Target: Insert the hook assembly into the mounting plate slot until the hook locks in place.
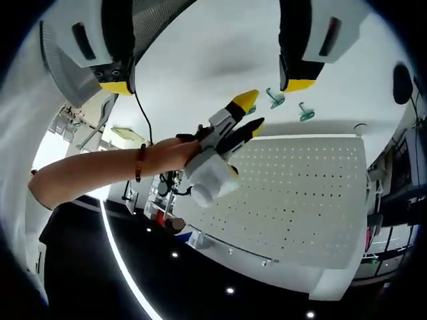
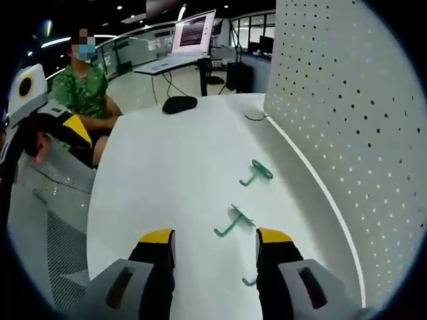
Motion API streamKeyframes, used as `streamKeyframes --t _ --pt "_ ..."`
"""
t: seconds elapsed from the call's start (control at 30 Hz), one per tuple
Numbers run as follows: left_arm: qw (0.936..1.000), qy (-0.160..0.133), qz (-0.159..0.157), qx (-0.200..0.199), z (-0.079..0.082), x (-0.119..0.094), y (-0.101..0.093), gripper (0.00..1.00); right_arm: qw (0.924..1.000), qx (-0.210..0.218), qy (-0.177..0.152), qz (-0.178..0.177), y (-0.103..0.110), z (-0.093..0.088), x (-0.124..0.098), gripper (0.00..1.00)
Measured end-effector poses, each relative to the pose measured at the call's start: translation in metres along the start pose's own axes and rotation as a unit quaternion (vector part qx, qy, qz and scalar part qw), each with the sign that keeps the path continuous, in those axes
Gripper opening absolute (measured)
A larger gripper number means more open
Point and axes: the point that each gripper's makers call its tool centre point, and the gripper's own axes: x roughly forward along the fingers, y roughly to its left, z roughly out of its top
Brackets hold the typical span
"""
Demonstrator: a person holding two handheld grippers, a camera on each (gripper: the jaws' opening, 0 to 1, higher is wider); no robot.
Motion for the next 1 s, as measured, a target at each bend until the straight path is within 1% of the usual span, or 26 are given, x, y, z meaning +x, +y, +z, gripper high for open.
streamKeyframes --t 0.2,0.33,0.4,0.57,0.77,0.87,1.0 --pt "1.0 0.001 0.001 -0.003 0.0 0.001 0.002 0.91 1.0 -0.001 0.004 -0.001 -0.006 0.0 0.003 0.45" --pt "1.0 0.005 0.003 -0.002 -0.002 0.002 0.003 0.91 0.9999 -0.001 0.01 -0.004 -0.01 0.0 0.007 0.4" --pt "1.0 0.005 0.004 -0.004 -0.002 0.002 0.004 0.91 1.0 -0.003 0.009 -0.001 -0.011 0.0 0.009 0.36" --pt "0.9999 0.004 0.007 -0.006 -0.002 0.001 0.006 0.91 0.9999 -0.001 0.013 -0.005 -0.017 0.001 0.015 0.31" --pt "1.0 0.009 0.001 -0.001 -0.001 0.003 0.005 0.91 0.9998 -0.001 0.018 -0.003 -0.019 0.002 0.021 0.28" --pt "0.9999 0.011 -0.001 -0.001 -0.001 0.003 0.005 0.91 0.9997 -0.003 0.02 -0.016 -0.024 0.003 0.022 0.21" --pt "0.9999 0.012 -0.003 -0.001 -0.001 0.003 0.005 0.9 0.9994 -0.005 0.029 -0.019 -0.028 -0.001 0.027 0.2"
